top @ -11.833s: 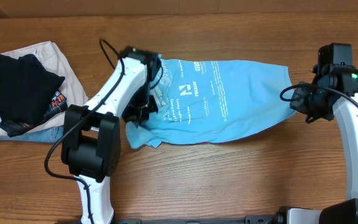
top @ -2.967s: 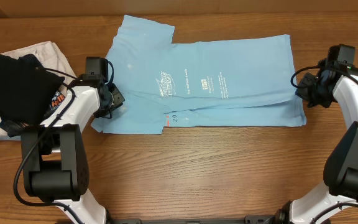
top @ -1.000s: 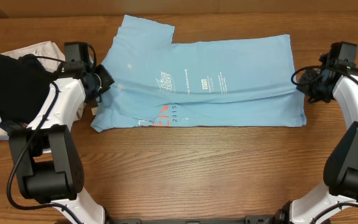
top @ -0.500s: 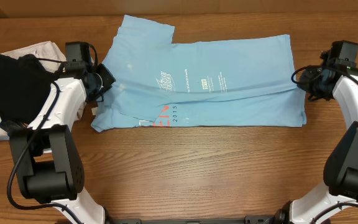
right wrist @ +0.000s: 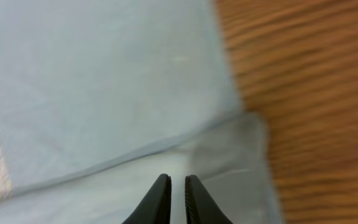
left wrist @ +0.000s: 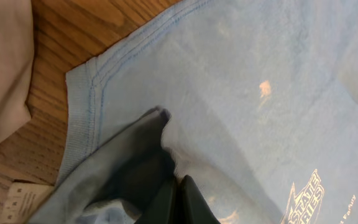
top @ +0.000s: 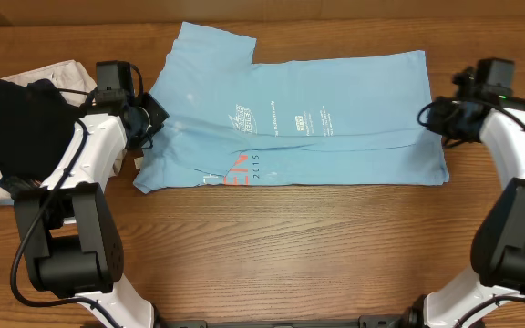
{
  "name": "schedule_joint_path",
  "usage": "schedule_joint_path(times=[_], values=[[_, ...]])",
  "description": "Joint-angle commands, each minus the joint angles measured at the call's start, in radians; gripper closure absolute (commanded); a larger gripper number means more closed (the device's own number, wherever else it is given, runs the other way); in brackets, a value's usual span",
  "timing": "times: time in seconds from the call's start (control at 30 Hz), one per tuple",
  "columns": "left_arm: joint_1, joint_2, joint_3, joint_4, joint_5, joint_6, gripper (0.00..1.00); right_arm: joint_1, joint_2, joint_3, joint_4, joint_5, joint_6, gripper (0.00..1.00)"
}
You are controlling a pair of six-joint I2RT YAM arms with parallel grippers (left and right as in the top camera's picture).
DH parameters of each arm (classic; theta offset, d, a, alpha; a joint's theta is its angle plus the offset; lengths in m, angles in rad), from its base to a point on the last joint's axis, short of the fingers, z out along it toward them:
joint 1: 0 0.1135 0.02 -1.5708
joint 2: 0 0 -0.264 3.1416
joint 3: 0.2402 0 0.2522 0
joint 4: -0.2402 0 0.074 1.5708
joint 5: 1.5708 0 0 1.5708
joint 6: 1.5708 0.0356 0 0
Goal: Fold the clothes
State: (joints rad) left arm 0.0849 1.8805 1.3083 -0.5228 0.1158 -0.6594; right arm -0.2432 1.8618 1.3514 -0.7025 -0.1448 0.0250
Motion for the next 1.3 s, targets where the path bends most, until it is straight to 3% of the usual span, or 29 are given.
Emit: schedule_joint_path(times=[0.0,0.13,0.3,0.53,0.87,1.03,1.13,1.27], values=[[-0.008,-0.008,0.016,-0.009,-0.018,-0.022,0.96,0.101,0.0,-0.004,-0.01,-0.045,-0.154,0.89],[-0.008,-0.008,0.016,-0.027,-0.019,-0.021,0.96,0.224,0.0,-0.004,-0.03,-0.045,-0.266,0.89],[-0.009,-0.008,0.016,-0.042,-0.018,-0.021,0.96,0.385,0.002,-0.004,-0.053,-0.042,-0.387,0.82],[-0.009,-0.008,0.016,-0.056,-0.02,-0.021,0.96,0.538,0.029,-0.004,-0.056,-0.031,-0.453,0.8],[-0.006,-0.008,0.016,-0.056,-0.023,-0.028,0.96,0.613,0.151,-0.004,0.021,-0.021,-0.452,0.7],[-0.006,-0.008,0.016,-0.056,-0.023,-0.028,0.96,0.615,0.161,-0.004,0.073,-0.002,-0.447,0.7],[-0.006,-0.008,0.016,-0.056,-0.023,-0.028,0.96,0.615,0.161,-0.004,0.11,0.002,-0.448,0.63],[-0.007,-0.008,0.016,-0.06,-0.023,-0.025,0.96,0.615,0.163,-0.004,0.125,0.002,-0.448,0.62]])
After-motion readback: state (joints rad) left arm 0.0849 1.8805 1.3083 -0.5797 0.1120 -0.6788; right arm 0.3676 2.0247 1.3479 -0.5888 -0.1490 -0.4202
